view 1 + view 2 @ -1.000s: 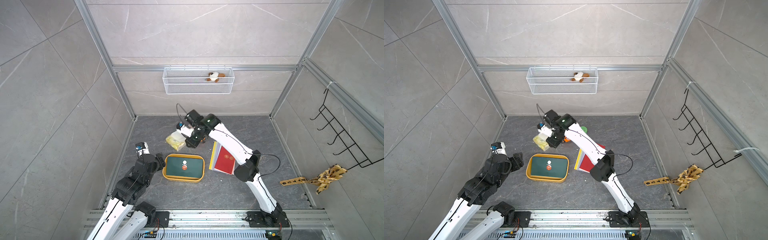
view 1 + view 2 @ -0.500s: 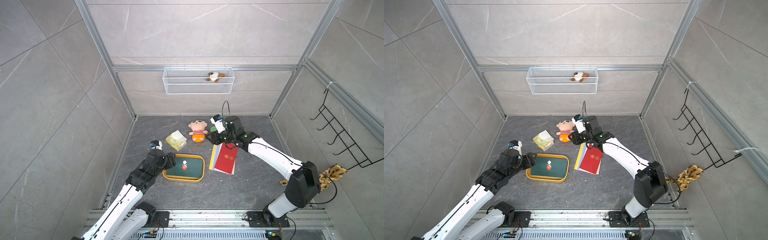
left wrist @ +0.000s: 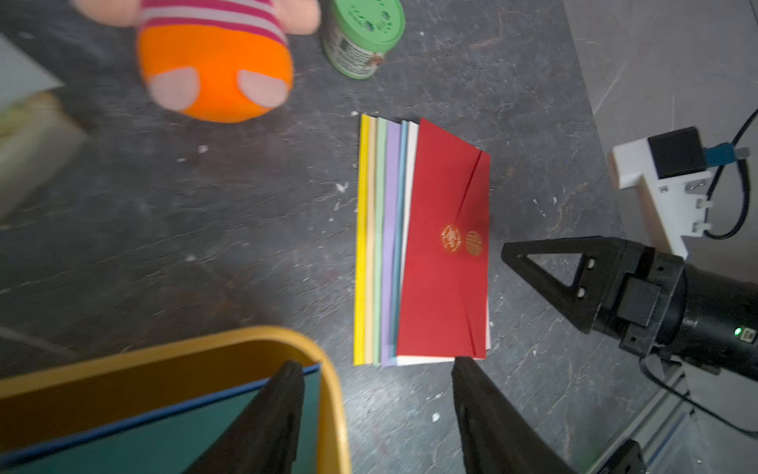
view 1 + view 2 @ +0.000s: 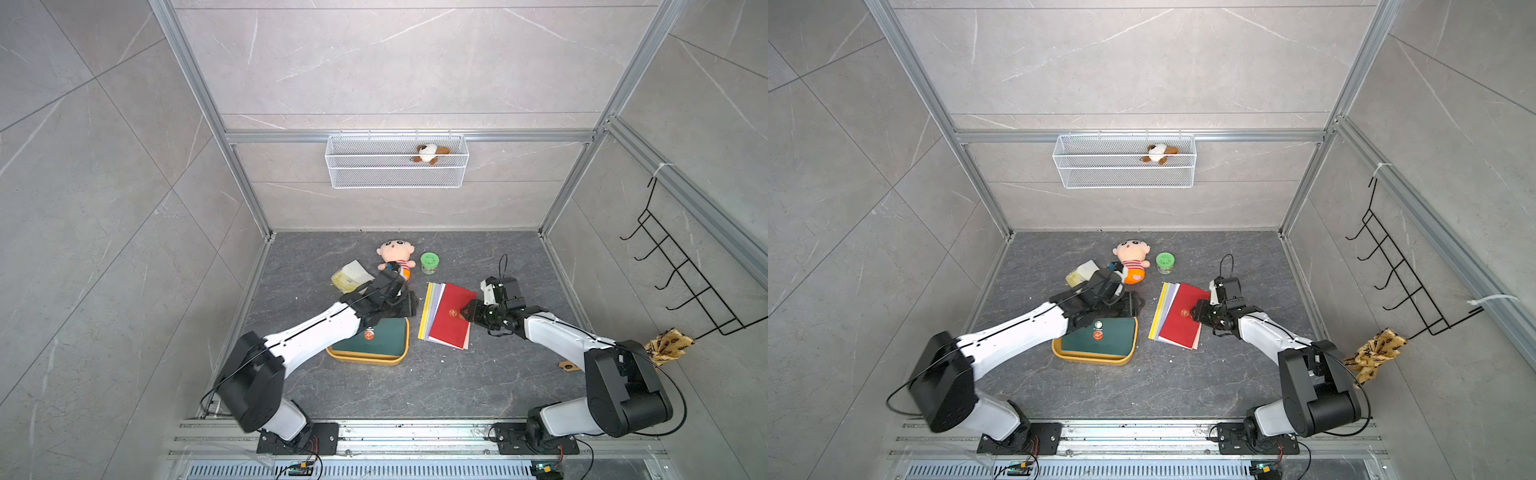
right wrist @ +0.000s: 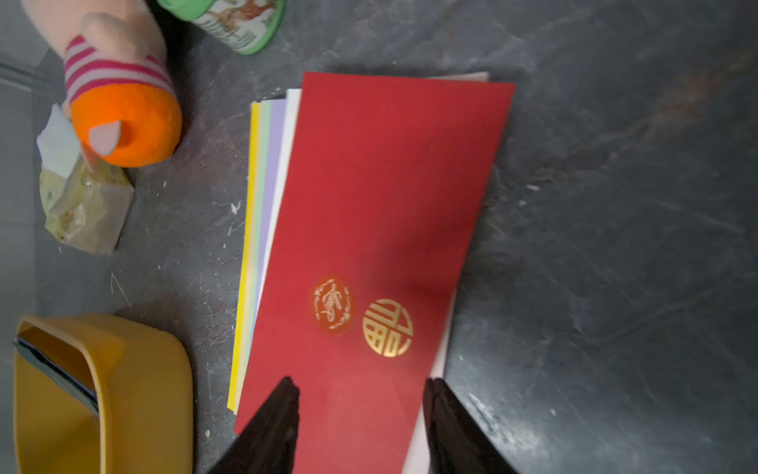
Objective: Put the sealed envelopes into the storage box
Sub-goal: Pick up the envelope from the center of the board.
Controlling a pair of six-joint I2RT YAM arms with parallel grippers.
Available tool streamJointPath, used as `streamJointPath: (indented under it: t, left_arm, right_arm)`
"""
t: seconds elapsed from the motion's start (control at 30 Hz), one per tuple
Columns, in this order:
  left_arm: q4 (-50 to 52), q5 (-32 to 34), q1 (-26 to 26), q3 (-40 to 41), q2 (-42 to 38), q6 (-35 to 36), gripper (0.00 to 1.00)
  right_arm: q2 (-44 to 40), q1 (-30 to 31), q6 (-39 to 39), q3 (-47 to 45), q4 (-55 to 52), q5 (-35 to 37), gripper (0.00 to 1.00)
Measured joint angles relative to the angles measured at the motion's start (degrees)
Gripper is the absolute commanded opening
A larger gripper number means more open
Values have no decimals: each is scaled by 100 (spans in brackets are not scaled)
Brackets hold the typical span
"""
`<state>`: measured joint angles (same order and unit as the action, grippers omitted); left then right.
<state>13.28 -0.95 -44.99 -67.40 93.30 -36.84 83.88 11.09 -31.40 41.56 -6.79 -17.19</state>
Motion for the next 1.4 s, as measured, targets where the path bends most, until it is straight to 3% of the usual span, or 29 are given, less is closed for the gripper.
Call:
streamJointPath:
  t: [0.23,0.43,1.4]
  left_arm:
    - [-120,-481,-79,-1362,1932,4,45]
    - [-22,-697,-107,-1943,2745,7,40]
    - [44,-822,-304,-2159,3158,2,38]
  right_arm:
    - [431,-315,-358,4,210,-363,52]
    - [754,-411,-509,44,302,-614,51]
    - [881,-459,-682,44,452,-1060,48]
